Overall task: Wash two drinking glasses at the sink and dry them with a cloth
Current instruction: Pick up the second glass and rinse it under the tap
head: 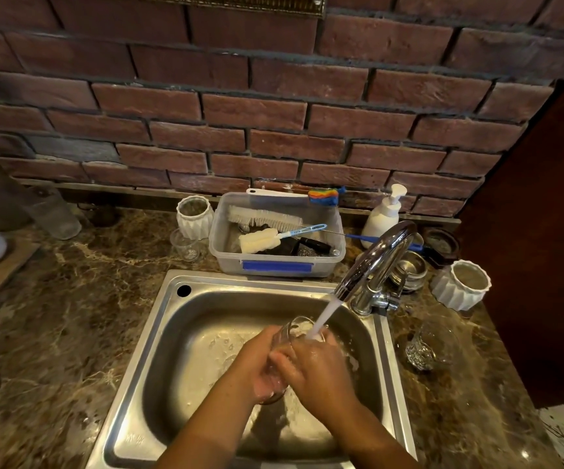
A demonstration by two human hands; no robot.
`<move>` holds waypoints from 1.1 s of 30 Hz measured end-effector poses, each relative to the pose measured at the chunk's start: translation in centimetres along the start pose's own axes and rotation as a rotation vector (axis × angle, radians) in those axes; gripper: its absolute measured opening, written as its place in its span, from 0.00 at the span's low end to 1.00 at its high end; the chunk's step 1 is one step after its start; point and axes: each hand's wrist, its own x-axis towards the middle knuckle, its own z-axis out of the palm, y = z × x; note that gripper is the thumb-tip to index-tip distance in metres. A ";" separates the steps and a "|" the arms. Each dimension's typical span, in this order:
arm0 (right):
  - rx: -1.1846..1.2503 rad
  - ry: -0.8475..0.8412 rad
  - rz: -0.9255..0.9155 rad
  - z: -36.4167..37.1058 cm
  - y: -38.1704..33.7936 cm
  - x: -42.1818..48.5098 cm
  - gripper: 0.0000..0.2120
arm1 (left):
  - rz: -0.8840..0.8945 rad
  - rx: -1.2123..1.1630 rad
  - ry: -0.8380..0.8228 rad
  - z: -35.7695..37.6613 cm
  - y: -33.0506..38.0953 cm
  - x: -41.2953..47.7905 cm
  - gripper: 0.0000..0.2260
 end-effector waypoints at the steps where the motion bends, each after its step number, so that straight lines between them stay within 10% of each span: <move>1: 0.122 0.037 0.046 -0.2 -0.3 -0.1 0.26 | 0.104 0.037 0.029 0.2 -0.3 0.2 0.09; 8: 1.375 0.169 0.849 -1.0 -1.9 1.4 0.11 | 1.181 0.899 0.196 -1.3 -2.3 3.0 0.08; 10: 1.215 0.151 0.740 -1.0 -1.6 1.5 0.14 | 1.080 0.821 0.168 -1.2 -2.2 2.7 0.08; 16: 0.113 0.090 0.102 -0.5 -1.1 0.3 0.15 | 0.018 0.022 0.019 0.1 -0.1 0.6 0.08; 18: 0.225 0.091 0.161 -0.8 -1.0 0.1 0.21 | 0.097 0.036 0.067 0.2 -0.4 0.8 0.09; 23: 1.397 0.150 0.825 -1.7 -2.4 0.8 0.10 | 1.028 0.832 0.332 0.5 -2.0 0.9 0.09; 25: 1.436 0.124 0.833 -2.1 -2.2 1.0 0.11 | 1.145 0.923 0.276 0.1 -1.7 1.2 0.08; 33: 0.145 0.201 0.139 -0.6 -1.1 0.2 0.13 | 0.053 0.058 0.014 1.3 0.6 -0.9 0.07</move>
